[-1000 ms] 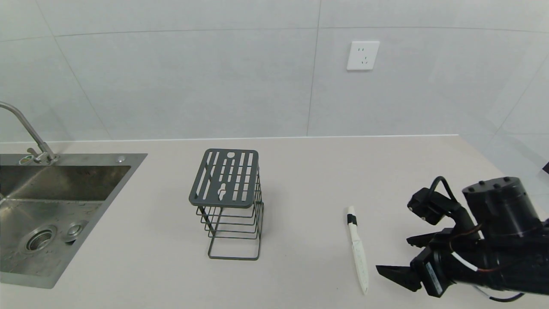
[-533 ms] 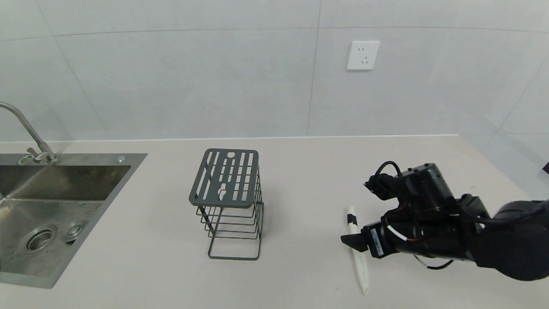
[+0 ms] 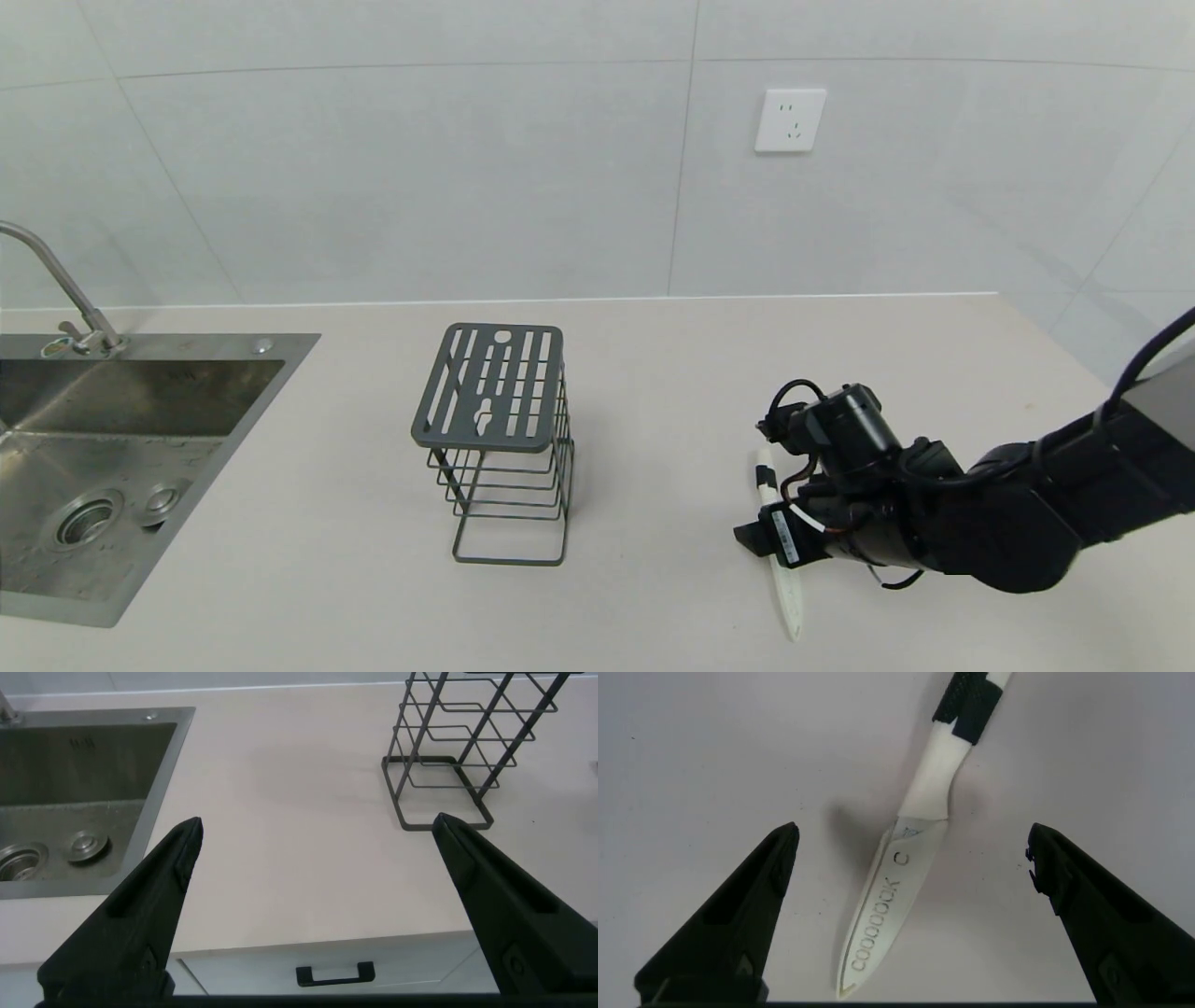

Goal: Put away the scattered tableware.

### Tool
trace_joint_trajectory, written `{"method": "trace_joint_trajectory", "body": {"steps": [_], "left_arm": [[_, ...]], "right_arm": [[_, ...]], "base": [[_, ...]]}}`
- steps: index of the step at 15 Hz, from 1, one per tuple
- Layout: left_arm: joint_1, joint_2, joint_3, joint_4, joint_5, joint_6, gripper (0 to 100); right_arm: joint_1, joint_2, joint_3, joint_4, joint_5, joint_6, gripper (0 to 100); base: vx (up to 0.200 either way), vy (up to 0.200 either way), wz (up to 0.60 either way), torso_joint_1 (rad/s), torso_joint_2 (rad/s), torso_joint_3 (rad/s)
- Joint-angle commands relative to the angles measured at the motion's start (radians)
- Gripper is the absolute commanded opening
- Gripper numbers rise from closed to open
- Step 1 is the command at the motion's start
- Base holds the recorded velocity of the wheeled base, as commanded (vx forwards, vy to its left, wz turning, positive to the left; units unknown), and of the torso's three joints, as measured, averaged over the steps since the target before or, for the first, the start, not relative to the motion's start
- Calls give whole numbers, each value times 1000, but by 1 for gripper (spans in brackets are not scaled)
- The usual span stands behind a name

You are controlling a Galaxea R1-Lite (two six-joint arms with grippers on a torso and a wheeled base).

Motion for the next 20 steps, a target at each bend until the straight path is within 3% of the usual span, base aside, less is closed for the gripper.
{"method": "trace_joint_trajectory", "body": {"steps": [1,5,15,16,20], "left_arm": [[0,1,0,0,1,0,100],[0,1,0,0,0,0,100],[0,1,0,0,0,0,100],[0,1,0,0,1,0,100],[0,1,0,0,1,0,100]], "right_arm": [[-7,16,-4,-3,-2,0,100],[-30,53,-6,-78,-10,1,100],[-5,89,-3,-83,-29,-2,100],[-7,94,-3,-81,-27,-2,0],[-11,112,36,-81,-29,1,0]], "base": [[0,0,0,0,0,0],[0,0,0,0,0,0],[0,0,0,0,0,0],[0,0,0,0,0,0],[0,0,0,0,0,0]]}}
